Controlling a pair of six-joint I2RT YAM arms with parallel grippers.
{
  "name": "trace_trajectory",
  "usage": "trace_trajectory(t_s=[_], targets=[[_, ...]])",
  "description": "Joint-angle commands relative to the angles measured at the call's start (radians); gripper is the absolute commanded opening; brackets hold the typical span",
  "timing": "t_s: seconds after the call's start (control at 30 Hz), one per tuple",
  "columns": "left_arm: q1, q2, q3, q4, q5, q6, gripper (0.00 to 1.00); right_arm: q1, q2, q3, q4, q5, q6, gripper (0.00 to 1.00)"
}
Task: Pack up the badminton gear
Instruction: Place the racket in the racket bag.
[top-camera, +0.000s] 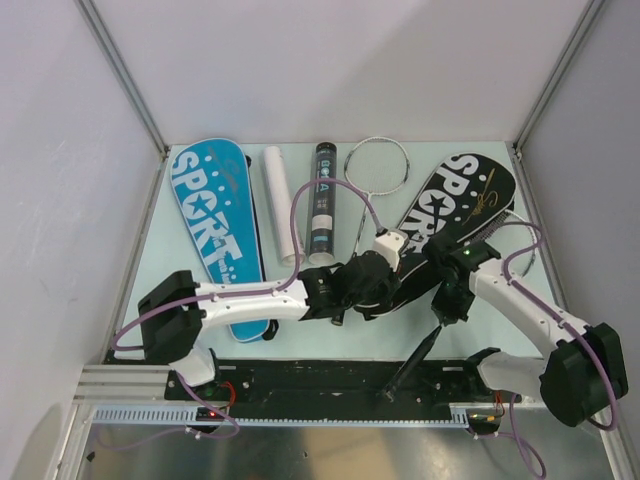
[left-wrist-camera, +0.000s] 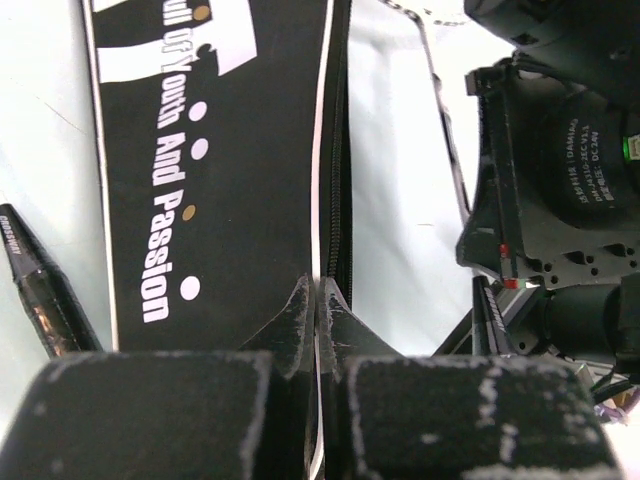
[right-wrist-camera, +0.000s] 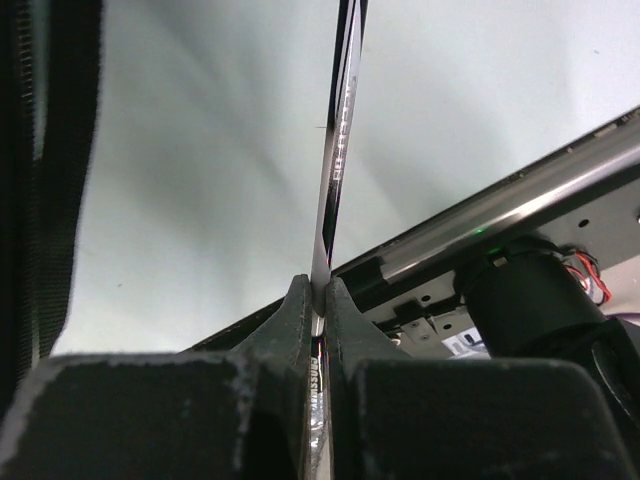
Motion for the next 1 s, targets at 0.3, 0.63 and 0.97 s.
trace_trajectory(t_s=[0.3,0.63,0.97], targets=[[0.005,-0.099,-0.124,0.199,0.149,0.001,0.00,0.112,-0.080,0.087,0.124,0.089,-0.088,0.00],[0.006,-0.054,-0.116,0.266,0.210,0.065,0.00,0.306,-0.061,0.066,0.146,0.077,-0.066,0.00],[0.006,-0.034,-0.106,0.283,0.247,0.046,0.00,0.287,-0.122,-0.013,0.411,0.161,-0.150,0.00]])
